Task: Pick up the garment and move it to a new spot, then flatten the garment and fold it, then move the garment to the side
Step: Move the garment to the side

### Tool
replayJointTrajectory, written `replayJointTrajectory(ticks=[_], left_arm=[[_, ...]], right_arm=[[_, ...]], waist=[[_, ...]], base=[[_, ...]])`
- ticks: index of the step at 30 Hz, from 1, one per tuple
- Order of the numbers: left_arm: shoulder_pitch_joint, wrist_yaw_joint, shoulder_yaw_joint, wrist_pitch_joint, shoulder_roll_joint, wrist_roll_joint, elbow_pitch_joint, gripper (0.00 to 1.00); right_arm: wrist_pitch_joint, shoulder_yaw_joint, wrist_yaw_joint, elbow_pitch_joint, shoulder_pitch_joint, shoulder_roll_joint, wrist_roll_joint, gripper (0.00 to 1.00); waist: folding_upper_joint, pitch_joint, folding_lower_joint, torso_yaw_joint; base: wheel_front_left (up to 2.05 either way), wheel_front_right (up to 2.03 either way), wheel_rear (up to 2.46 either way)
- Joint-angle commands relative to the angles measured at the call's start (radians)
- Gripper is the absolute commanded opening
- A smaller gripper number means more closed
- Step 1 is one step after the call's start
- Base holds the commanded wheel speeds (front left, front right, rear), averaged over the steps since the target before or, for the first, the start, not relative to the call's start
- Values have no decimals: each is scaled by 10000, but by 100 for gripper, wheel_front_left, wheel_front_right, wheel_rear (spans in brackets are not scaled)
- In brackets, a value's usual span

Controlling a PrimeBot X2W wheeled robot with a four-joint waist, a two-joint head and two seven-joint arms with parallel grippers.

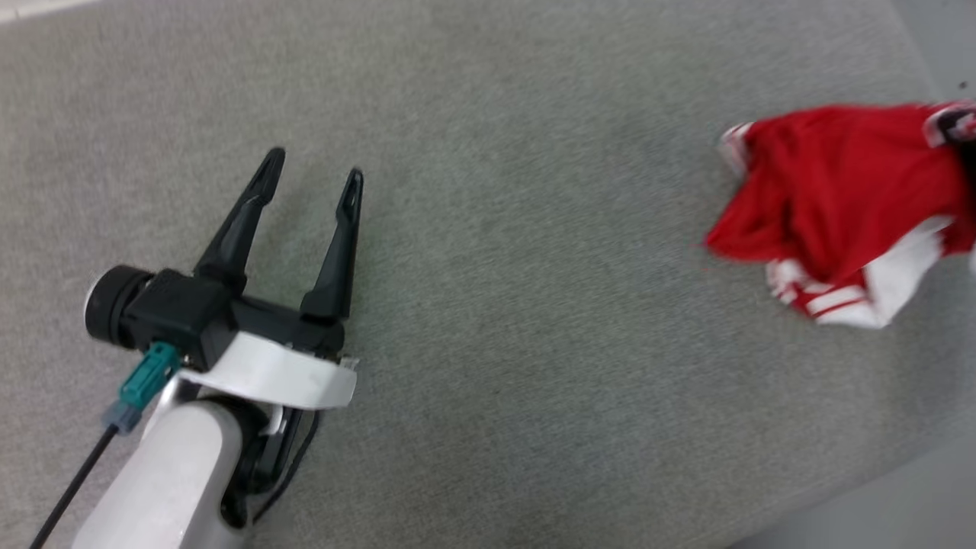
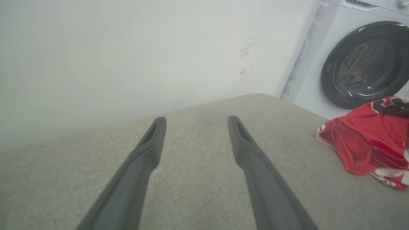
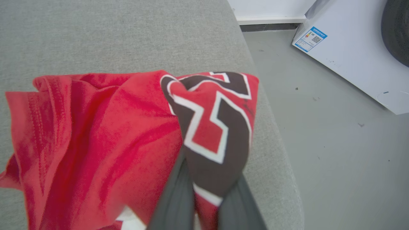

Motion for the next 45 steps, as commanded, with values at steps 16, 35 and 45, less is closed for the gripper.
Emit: replayJointTrajectory(ticks=[16, 35, 45], left_arm=[[-792, -391, -347, -355, -276, 42, 634, 100], [2376, 516, 472, -802, -1041, -668, 1406, 100], [3530, 786, 855, -819, -945, -710, 1191, 100]], right_arm=[[-2718, -1137, -12, 3505, -1148, -432, -972, 100], [-4109, -3487, -11, 660, 2940, 284, -1779, 100], [-3093, -3847, -11, -3235, 5624, 3038, -2711, 100]], waist=[[0, 915, -1, 1140], [0, -2909, -1, 2109], [0, -3619, -1, 2697]], base=[[0, 0, 0], [0, 0, 0], [0, 0, 0]])
